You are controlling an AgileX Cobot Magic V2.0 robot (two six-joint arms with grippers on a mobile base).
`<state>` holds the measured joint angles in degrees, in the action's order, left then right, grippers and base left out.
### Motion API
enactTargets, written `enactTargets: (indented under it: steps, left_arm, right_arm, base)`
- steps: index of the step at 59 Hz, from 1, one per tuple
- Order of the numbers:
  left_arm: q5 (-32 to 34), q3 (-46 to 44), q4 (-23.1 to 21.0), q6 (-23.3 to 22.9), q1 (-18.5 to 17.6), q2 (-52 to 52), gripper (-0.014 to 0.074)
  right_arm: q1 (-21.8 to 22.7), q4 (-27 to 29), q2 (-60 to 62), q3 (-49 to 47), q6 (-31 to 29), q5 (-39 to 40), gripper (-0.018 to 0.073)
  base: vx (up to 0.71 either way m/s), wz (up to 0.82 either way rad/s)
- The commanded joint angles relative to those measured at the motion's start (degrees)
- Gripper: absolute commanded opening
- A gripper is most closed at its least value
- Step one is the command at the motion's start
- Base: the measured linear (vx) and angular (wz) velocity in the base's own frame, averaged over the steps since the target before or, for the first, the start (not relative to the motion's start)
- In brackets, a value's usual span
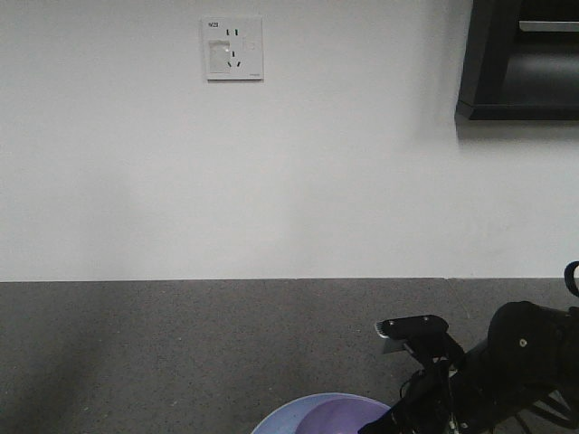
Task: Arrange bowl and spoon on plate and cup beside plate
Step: 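Lower the bowl onto the plate and open the right gripper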
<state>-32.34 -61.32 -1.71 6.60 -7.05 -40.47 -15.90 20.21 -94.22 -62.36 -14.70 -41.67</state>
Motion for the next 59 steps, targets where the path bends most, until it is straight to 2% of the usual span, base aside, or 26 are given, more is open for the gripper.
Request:
enactTargets:
  steps: [1, 29, 38, 49, 59]
  left_arm:
    - [5.3, -1.3, -0.1, -0.1, -0.4, -0.2, -0.0006]
    - [5.2, -1.3, -0.1, -0.1, -0.4, -0.2, -0.0006]
    - [5.2, -1.3, -0.1, -0.1, -0.4, -0.2, -0.0006]
    - [5.1, -1.3, -0.1, -0.1, -0.4, -0.2, -0.0006]
    - [4.6, -1.3, -0.1, -0.1, -0.4, -0.2, -0.0006]
  right_arm:
    - [0.0, 1.0, 2.1, -1.6, 0.4, 2.0, 0.0280]
    - [0.0, 0.6, 2.1, -1.6, -0.6, 1.7, 0.0295]
    - [0.0, 0.6, 2.1, -1.6, -2.3, 1.6, 0.0380]
    - [0.0, 0.9, 3.0, -1.8, -1.4, 1.9, 0.0521]
    - [0.0, 0.5, 7.4, -3.6, -3.1, 2.4, 0.0545]
  base:
    - [0.00, 0.00]
    - [0.00, 0.00]
    - [0.00, 0.00]
    - [0.00, 0.00]
    - [0.00, 0.00]
